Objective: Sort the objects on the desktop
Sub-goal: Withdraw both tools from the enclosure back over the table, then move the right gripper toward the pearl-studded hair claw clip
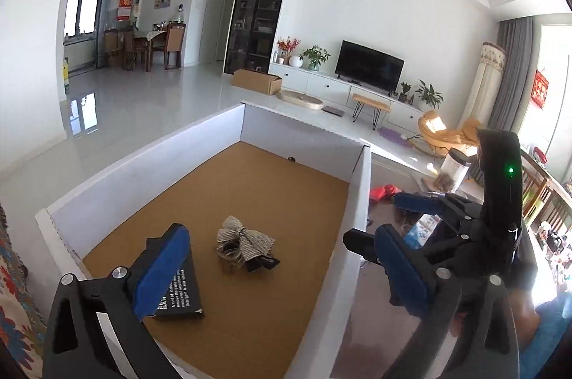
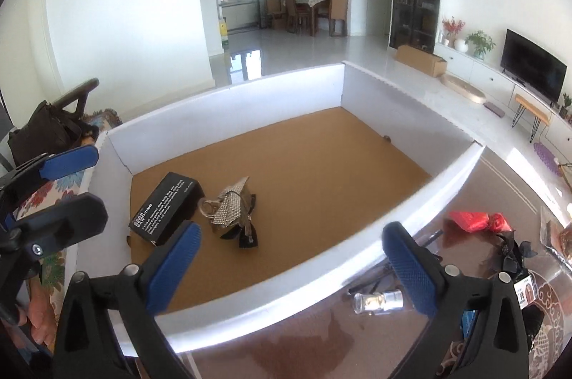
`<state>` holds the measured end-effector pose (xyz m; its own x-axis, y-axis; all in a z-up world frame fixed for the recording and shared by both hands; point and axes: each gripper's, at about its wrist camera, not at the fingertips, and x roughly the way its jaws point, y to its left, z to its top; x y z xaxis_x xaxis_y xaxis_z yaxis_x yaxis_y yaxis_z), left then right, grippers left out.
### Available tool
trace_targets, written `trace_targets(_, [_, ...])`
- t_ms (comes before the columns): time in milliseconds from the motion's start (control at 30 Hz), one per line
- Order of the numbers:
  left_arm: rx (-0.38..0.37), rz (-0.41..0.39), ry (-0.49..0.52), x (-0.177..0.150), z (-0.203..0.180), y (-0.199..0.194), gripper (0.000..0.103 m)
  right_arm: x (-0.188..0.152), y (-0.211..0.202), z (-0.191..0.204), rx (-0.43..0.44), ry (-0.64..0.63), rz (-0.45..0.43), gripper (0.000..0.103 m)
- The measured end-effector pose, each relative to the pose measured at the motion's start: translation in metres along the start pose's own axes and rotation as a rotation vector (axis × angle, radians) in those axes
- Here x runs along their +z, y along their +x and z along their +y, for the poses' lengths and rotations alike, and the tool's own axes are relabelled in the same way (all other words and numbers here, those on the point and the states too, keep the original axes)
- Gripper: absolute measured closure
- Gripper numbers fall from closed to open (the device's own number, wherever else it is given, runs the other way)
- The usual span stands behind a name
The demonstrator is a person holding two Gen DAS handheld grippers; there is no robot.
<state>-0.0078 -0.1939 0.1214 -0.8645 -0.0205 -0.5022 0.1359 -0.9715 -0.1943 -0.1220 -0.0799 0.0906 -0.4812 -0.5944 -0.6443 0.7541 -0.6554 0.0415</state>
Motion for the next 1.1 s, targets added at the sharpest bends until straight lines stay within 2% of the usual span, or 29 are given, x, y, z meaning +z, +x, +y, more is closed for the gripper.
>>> trace_targets(100, [-0.096,0.035,0.071,-0.005,-0.046,-0.008,0.0,-0.032,-0.049,-0.026,-0.075,0.057,-0.044,0.0])
trace_targets(300, [-0.249,0.097,0.215,-0.053,-0.14,-0.01,0.0,-0.139,-0.11,-0.092,-0.28,0.153,0.074,0.0])
trace_targets(400, [-0.244,0.178,0.289,-0.088,-0.173,0.018,0.0,-0.195,-0.133,-0.125,-0.369,0.238,0.148,0.0])
trace_targets(467, [-0.202,0.237,0.342,-0.112,-0.187,0.041,0.0,-0.22,-0.144,-0.139,-0.429,0.278,0.182,0.0])
trace_targets(533, [-0.155,0.282,0.388,-0.132,-0.195,0.059,0.0,-0.241,-0.153,-0.153,-0.451,0.328,0.199,0.0])
trace_targets(700, [-0.102,0.321,0.423,-0.154,-0.195,0.078,0.0,-0.265,-0.159,-0.158,-0.46,0.379,0.206,0.0])
trace_targets(1100, [-0.085,0.337,0.404,-0.162,-0.183,0.086,0.0,-0.263,-0.143,-0.15,-0.445,0.402,0.233,0.0])
